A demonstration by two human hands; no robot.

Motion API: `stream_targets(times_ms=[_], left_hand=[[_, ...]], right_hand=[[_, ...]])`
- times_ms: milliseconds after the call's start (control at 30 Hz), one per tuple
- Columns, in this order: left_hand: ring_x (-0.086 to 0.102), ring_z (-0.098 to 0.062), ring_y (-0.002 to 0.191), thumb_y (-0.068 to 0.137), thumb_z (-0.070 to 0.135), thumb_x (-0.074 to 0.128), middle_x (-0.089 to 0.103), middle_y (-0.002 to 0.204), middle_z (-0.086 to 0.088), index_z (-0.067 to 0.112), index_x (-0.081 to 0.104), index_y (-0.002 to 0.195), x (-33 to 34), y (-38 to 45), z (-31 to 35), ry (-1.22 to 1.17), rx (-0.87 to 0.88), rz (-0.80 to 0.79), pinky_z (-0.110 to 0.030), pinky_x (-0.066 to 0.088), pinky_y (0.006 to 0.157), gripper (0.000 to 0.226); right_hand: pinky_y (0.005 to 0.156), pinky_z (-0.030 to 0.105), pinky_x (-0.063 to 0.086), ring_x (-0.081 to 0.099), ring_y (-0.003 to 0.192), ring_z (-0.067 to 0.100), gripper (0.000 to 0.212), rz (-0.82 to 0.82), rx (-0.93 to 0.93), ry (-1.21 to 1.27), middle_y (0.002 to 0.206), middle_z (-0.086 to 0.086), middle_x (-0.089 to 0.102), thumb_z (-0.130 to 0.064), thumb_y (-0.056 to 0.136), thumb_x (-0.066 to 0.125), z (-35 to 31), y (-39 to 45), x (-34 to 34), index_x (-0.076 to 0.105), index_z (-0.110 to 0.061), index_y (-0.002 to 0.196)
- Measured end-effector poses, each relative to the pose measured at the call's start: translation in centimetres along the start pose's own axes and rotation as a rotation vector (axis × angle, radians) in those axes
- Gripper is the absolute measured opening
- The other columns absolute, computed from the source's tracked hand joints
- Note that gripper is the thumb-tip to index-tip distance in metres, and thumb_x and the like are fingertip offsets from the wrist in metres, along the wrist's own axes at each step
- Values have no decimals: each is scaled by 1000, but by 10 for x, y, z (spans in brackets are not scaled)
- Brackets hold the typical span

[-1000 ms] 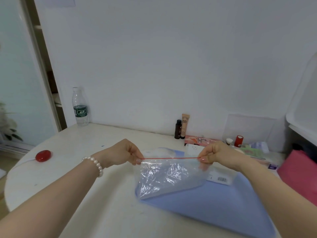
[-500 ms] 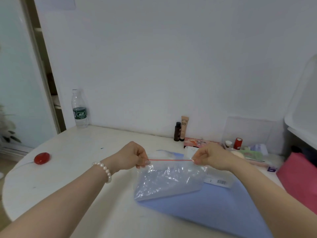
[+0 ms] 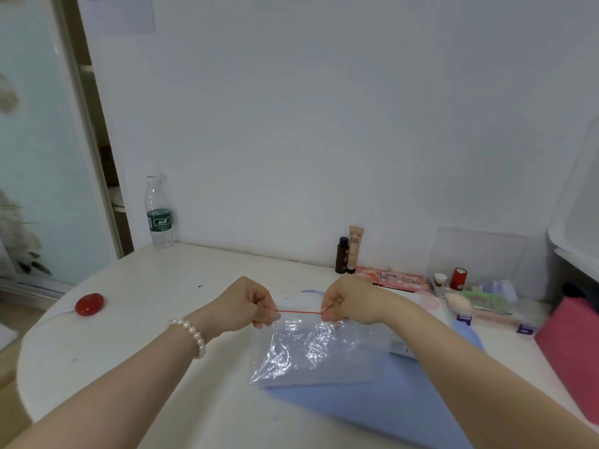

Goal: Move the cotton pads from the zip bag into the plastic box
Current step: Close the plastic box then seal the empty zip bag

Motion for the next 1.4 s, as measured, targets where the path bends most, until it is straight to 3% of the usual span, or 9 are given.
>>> stream_targets(times_ms=[300, 467, 700, 800, 900, 1100, 1200, 1300, 1400], left_hand=[[55, -10, 50, 78, -3, 70, 64, 53, 4, 11, 68, 63, 2, 0, 1, 8, 35, -43, -20, 47, 54, 20], [53, -4, 45, 76, -6, 70, 64, 51, 3, 12, 67, 60, -23, 2, -3, -38, 46, 28, -16, 45, 49, 24], [44, -14, 48, 79, -8, 62, 52, 52, -5, 0, 65, 60, -56, 22, -19, -570, -59, 218, -17, 41, 49, 22], [57, -15, 54, 90, 29, 57, 62, 74, -11, 7, 68, 80, -39, 29, -28, -773, -191, 169, -25, 48, 61, 27], [67, -27, 91, 82, 68, 39, 69, 103, -14, 6, 53, 114, -21, 31, -46, -920, -294, 119, -39, 49, 84, 72], [65, -24, 105, 51, 36, 84, 70, 110, -10, 10, 45, 133, -19, 15, -62, -647, -155, 163, -41, 39, 106, 95], [67, -24, 102, 78, 14, 71, 72, 106, -8, 20, 34, 140, -21, 15, -54, -637, -66, 208, -33, 45, 98, 72], [70, -22, 91, 92, 43, 51, 69, 111, -10, 27, 36, 137, -24, 14, -38, -800, 10, 282, -32, 47, 93, 50], [65, -8, 102, 62, 67, 69, 73, 103, 1, 39, 33, 136, -19, 3, -16, -551, 156, 298, -27, 39, 98, 87]], right_hand=[[54, 11, 36, 48, 59, 5, 8, 20, -37, -32, 67, -4, 53, -12, 89, 59, -5, 4, 6, 61, -5, 86], [90, 21, 39, 58, 105, 9, 51, 22, 101, -8, 98, -11, 66, -46, 81, 64, 30, -12, -28, 56, -22, 124], [80, 29, 54, 69, 84, 23, 42, -2, 140, 676, 86, 15, 73, 7, 80, 63, 77, -13, -9, 51, -7, 118], [70, 27, 58, 70, 68, 22, 22, 164, 160, 832, 77, 16, 67, 12, 81, 59, 77, 6, -7, 55, -1, 98], [61, 29, 59, 67, 56, 20, 9, 370, 212, 961, 71, 14, 65, 5, 87, 57, 83, 22, -15, 55, -4, 85], [60, 26, 41, 59, 69, 16, 28, 630, 183, 795, 74, 8, 71, -21, 97, 45, 83, 36, -27, 50, -14, 71], [66, 30, 41, 58, 74, 17, 31, 717, 141, 714, 63, 0, 70, -29, 99, 40, 78, 33, -30, 46, -17, 71], [61, 29, 37, 52, 59, 13, 32, 835, 116, 686, 42, -9, 59, -26, 100, 38, 74, 20, -37, 41, -18, 69], [56, 25, 35, 48, 51, 9, 31, 888, 113, 658, 39, -6, 55, -24, 101, 33, 72, 10, -38, 39, -18, 71]])
Point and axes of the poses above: each hand's wrist, its own y-axis towards the middle knuckle, its own x-axis out of the palm, z = x × y, the point moved 10 cm from there along y, towards the middle knuckle
